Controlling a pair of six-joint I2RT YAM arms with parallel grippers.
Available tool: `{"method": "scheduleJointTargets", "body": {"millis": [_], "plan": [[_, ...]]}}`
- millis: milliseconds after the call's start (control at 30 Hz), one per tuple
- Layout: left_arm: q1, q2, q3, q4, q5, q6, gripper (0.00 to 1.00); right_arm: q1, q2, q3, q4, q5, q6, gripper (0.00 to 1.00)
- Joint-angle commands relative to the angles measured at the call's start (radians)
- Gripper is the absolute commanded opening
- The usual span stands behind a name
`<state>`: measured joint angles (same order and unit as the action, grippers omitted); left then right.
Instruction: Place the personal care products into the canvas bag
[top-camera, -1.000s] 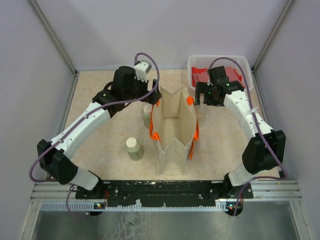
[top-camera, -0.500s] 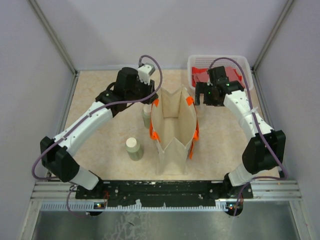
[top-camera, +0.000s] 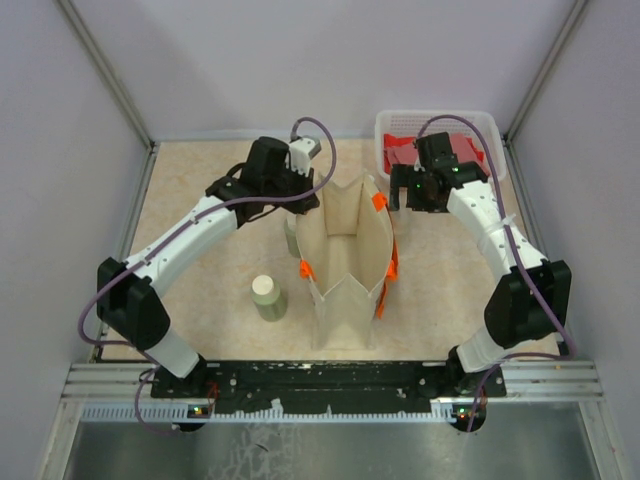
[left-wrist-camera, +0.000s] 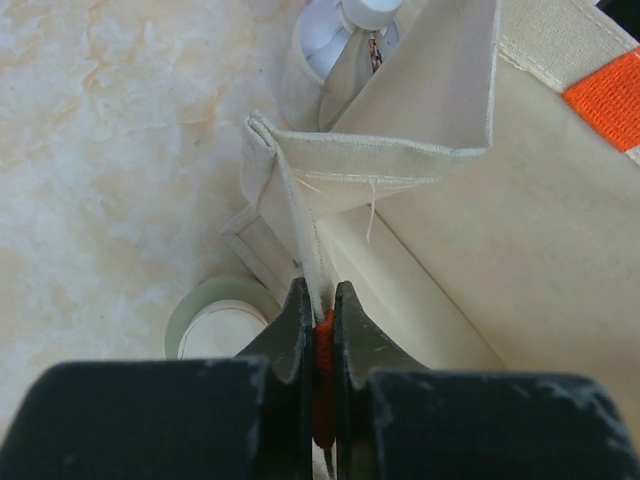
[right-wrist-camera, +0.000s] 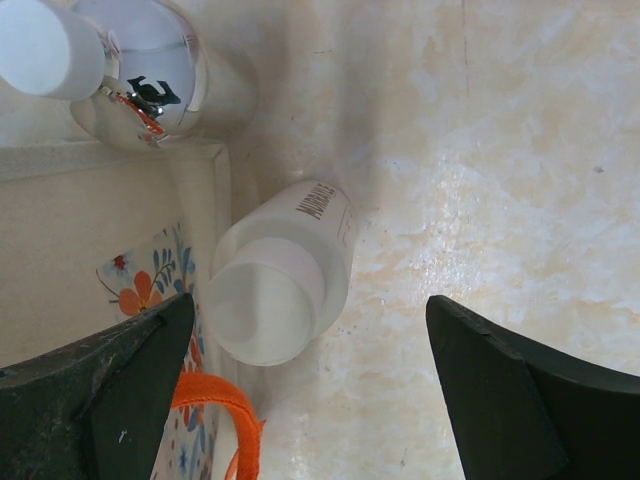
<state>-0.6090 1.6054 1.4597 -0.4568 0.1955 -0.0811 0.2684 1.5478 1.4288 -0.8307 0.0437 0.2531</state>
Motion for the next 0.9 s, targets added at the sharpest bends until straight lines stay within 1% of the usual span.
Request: {"method": "scheduleJointTargets", "body": {"millis": [0,267,400,433,533,667,700,800,833,867], "plan": [[-0.005,0.016,0.051,-0.036,0.008,0.02,0.0,0.012,-0.006,0.017,0.011,-0.006,-0.018,0.99],[-0.005,0.008,0.108,-0.104,-0.015,0.034,0.0,0.02,-0.003,-0.011,0.007,-0.056,-0.014,0.99],[-0.005,-0.001,0.099,-0.122,-0.008,0.026,0.0,0.033,0.015,-0.053,0.029,-0.061,-0.008,0.99],[-0.005,-0.005,0.089,-0.122,-0.002,0.023,0.0,0.036,0.02,-0.063,0.036,-0.061,-0.008,0.97],[-0.005,-0.02,0.049,-0.109,0.025,0.011,0.0,0.043,0.045,-0.082,0.048,-0.057,-0.011,0.89],[-0.006,-0.047,-0.028,-0.063,0.081,-0.011,0.0,0.045,0.078,-0.082,0.048,-0.065,-0.024,0.68],[-0.008,-0.055,-0.046,-0.05,0.092,-0.017,0.0,0.047,0.083,-0.083,0.051,-0.065,-0.023,0.65],[-0.013,-0.074,-0.087,-0.021,0.103,-0.032,0.0,0.047,0.082,-0.086,0.065,-0.058,-0.025,0.63],[-0.014,-0.079,-0.093,-0.018,0.102,-0.033,0.0,0.048,0.077,-0.086,0.068,-0.047,-0.025,0.64],[-0.013,-0.079,-0.096,-0.017,0.1,-0.03,0.0,0.048,0.075,-0.084,0.071,-0.04,-0.024,0.67]]}}
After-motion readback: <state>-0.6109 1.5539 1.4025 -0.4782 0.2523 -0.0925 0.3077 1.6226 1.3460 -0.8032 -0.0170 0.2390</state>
